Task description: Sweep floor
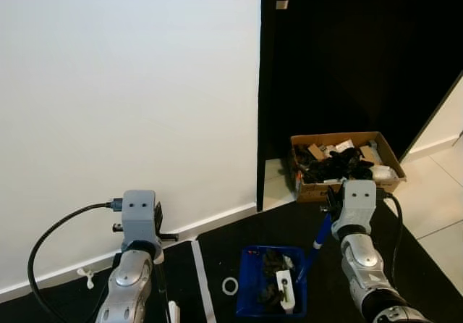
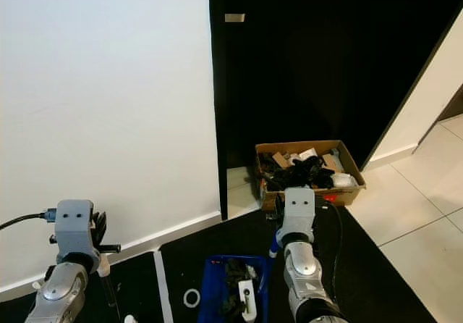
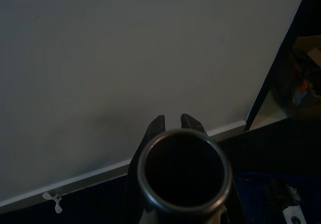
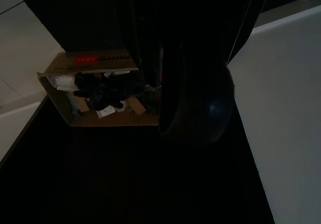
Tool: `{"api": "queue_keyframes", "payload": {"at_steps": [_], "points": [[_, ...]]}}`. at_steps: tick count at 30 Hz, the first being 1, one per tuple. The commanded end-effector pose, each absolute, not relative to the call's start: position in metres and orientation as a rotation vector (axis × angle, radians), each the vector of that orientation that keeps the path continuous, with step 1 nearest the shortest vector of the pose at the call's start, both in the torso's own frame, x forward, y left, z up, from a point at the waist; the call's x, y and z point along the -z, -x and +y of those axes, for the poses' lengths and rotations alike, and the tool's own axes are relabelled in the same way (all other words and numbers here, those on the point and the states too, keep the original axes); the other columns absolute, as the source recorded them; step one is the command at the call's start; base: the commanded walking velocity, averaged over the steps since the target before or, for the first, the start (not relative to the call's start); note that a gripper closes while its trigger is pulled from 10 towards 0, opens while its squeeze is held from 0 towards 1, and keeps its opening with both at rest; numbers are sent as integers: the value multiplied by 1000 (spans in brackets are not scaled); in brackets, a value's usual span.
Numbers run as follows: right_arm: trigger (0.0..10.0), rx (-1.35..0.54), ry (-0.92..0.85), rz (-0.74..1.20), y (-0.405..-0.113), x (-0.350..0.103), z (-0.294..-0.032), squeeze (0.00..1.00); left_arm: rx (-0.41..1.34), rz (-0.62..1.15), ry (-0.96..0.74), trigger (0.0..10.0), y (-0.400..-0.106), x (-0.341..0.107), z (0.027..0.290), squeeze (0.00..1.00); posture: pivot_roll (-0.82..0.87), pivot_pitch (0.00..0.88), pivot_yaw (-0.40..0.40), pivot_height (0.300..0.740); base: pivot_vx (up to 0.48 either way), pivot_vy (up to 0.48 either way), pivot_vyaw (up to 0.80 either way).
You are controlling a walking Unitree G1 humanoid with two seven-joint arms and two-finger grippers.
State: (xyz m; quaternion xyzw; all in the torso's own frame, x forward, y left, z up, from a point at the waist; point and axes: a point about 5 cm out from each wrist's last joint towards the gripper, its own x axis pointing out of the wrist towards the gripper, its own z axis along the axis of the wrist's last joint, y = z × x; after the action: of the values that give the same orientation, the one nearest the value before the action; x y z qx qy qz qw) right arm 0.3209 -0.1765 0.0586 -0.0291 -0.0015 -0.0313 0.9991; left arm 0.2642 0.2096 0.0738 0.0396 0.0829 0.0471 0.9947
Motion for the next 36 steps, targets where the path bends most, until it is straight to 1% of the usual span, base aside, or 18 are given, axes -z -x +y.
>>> {"api": "queue_keyframes", "payload": {"at_steps": [1,3,4,10,11,12,13,21,23,25,30,36], "points": [[10000,54,66,47,-315,-48,-177,545,-102,189,-113,10000,-262,-70,214,0,96,155,62,740,0,0,0],[10000,53,64,46,-315,-48,-176,545,-103,189,-113,10000,-262,-70,214,0,96,155,62,740,0,0,0],[10000,49,52,41,-315,-49,-176,1000,-104,190,-113,10000,-261,-70,214,0,96,156,62,740,0,0,0],[10000,51,55,33,-317,-51,-176,1000,-104,190,-111,10000,-261,-70,213,0,92,155,59,740,0,0,0],[10000,50,57,21,-317,-53,-176,337,-104,190,-109,10000,-262,-70,213,0,92,155,59,740,0,0,0],[10000,50,57,21,-317,-53,-176,337,-104,190,-109,10000,-262,-70,213,0,92,155,59,740,0,0,0],[10000,50,60,13,-318,-54,-177,0,-104,190,-109,10000,-262,-70,213,0,92,155,59,740,0,0,0],[10000,36,57,-12,-311,-52,-174,0,-103,190,-107,10000,-262,-69,212,0,82,152,55,740,0,0,0],[10000,30,53,6,-301,-43,-170,0,-104,190,-106,10000,-262,-69,212,0,79,151,51,740,0,0,0],[10000,28,49,13,-297,-40,-168,0,-104,190,-106,10000,-262,-69,212,0,79,151,51,740,0,0,0],[10000,43,105,38,-278,-28,-166,0,-106,188,-104,10000,-264,-68,212,0,66,142,43,740,0,0,0],[10000,78,161,6,-270,-31,-172,0,-105,184,-98,10000,-266,-69,210,0,51,133,40,740,0,0,0]]}}
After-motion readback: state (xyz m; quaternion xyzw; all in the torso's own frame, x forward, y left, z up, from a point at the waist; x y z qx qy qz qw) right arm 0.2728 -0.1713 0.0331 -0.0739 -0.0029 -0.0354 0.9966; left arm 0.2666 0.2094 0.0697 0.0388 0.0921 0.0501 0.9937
